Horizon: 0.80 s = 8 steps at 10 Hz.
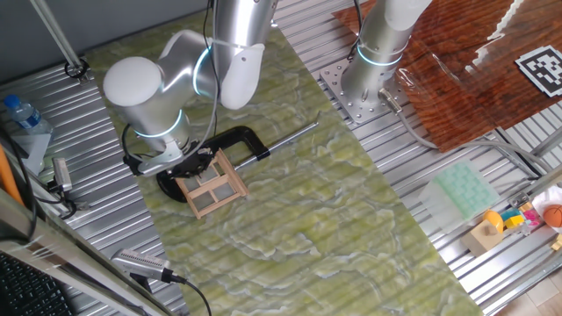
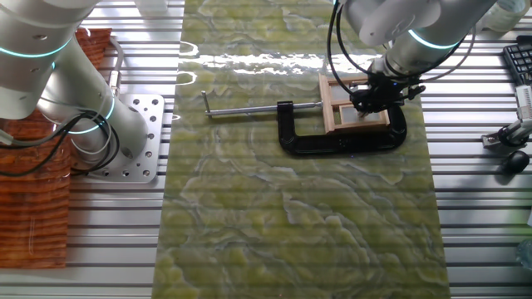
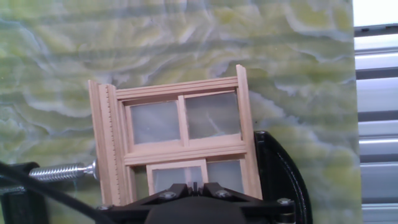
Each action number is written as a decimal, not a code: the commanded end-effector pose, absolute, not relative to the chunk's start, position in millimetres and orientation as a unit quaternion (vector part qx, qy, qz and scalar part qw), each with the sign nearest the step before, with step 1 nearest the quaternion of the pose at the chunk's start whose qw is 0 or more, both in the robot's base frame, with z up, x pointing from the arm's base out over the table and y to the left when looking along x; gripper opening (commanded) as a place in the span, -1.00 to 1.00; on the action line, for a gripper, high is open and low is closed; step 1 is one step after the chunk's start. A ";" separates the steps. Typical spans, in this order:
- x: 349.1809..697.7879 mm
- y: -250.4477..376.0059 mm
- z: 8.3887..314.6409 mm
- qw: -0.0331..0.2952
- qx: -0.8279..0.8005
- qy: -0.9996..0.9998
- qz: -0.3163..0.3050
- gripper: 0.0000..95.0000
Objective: Open a sliding window
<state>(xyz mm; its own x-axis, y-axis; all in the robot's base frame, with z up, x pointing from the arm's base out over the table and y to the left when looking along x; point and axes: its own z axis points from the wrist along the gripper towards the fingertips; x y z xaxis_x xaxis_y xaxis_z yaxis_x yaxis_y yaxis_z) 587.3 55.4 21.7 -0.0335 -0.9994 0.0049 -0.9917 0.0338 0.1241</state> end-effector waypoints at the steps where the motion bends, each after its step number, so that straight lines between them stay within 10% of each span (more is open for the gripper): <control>1: 587.5 54.8 21.1 0.041 0.691 -0.720 -0.041 -1.00; 8: 598.3 57.0 23.3 0.036 0.692 -0.720 -0.035 -1.00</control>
<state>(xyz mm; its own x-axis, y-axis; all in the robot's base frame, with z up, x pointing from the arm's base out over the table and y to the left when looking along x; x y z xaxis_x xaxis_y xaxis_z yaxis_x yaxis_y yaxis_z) 599.1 57.2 23.4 -0.0365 -0.9993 0.0059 -0.9945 0.0369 0.0979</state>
